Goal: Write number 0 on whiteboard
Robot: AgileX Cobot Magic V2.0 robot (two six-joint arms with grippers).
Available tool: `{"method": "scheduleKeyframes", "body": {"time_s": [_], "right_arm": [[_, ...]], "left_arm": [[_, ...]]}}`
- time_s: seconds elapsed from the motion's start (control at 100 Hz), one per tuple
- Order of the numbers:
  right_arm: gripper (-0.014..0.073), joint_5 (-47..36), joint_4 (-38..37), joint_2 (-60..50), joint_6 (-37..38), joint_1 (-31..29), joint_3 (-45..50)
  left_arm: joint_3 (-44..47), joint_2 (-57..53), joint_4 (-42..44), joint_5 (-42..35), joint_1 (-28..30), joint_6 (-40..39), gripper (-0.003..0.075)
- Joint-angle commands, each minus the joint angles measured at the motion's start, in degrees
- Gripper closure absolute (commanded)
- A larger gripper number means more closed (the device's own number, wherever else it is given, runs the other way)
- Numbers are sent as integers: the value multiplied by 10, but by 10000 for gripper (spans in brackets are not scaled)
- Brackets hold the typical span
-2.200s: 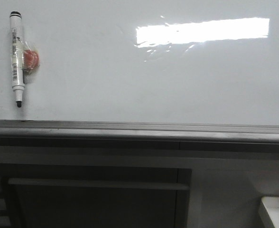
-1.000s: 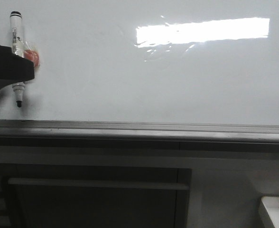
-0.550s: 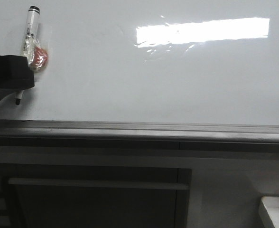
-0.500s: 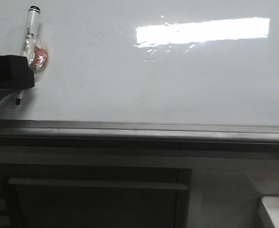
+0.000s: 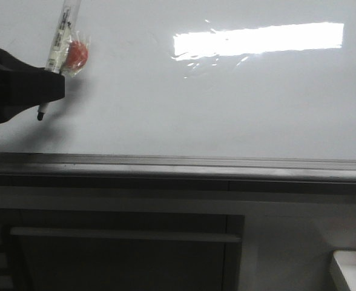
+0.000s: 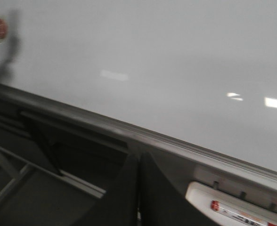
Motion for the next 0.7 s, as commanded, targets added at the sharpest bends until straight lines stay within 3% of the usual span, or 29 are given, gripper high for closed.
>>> {"method": "scheduleKeyframes", "body": {"time_s": [0.0, 0.13, 0.37, 0.59, 0.69], "right_arm": [[642, -33, 35, 36, -37, 26, -34], [582, -31, 38, 88, -70, 73, -66], [302, -38, 47, 198, -173, 194, -116], [299, -120, 47, 276, -231, 295, -146], [299, -157, 47, 309, -245, 329, -157]], "left_arm": [[-16, -34, 56, -13, -4, -4, 741], [-16, -66, 154, 47, -4, -4, 741], [-16, -123, 356, 113, -4, -4, 741], [-16, -153, 522, 119, -4, -4, 741], [-14, -156, 536, 114, -4, -4, 741]]}}
